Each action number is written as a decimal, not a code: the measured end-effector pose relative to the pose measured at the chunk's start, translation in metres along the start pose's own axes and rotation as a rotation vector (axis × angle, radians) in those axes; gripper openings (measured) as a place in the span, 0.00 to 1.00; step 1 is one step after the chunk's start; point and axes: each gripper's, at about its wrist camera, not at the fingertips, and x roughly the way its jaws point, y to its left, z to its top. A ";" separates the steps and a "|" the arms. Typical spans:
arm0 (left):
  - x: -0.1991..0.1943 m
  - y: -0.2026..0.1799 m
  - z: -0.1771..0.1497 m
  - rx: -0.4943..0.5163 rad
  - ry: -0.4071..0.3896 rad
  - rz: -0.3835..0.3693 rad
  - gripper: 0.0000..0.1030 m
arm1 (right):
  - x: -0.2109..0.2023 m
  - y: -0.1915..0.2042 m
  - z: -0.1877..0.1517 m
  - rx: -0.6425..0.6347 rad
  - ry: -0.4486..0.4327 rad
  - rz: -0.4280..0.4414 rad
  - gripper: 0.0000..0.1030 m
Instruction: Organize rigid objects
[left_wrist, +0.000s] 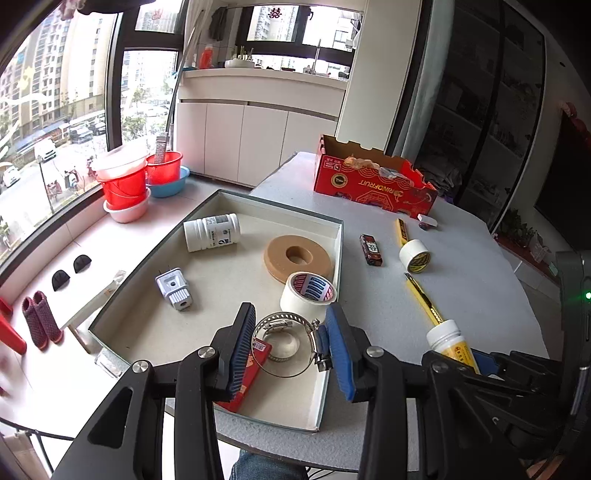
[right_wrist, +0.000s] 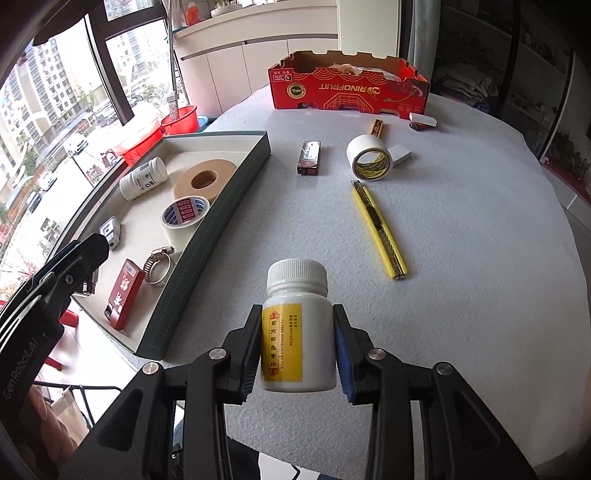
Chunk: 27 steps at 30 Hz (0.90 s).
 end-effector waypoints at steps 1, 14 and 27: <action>0.001 0.005 0.002 -0.008 0.000 0.012 0.42 | 0.000 0.004 0.004 -0.007 -0.005 0.010 0.36; 0.014 0.052 0.016 -0.073 0.020 0.139 0.42 | 0.003 0.053 0.048 -0.082 -0.064 0.130 0.36; 0.030 0.064 0.026 -0.069 0.041 0.184 0.42 | 0.019 0.052 0.068 -0.098 -0.050 0.136 0.36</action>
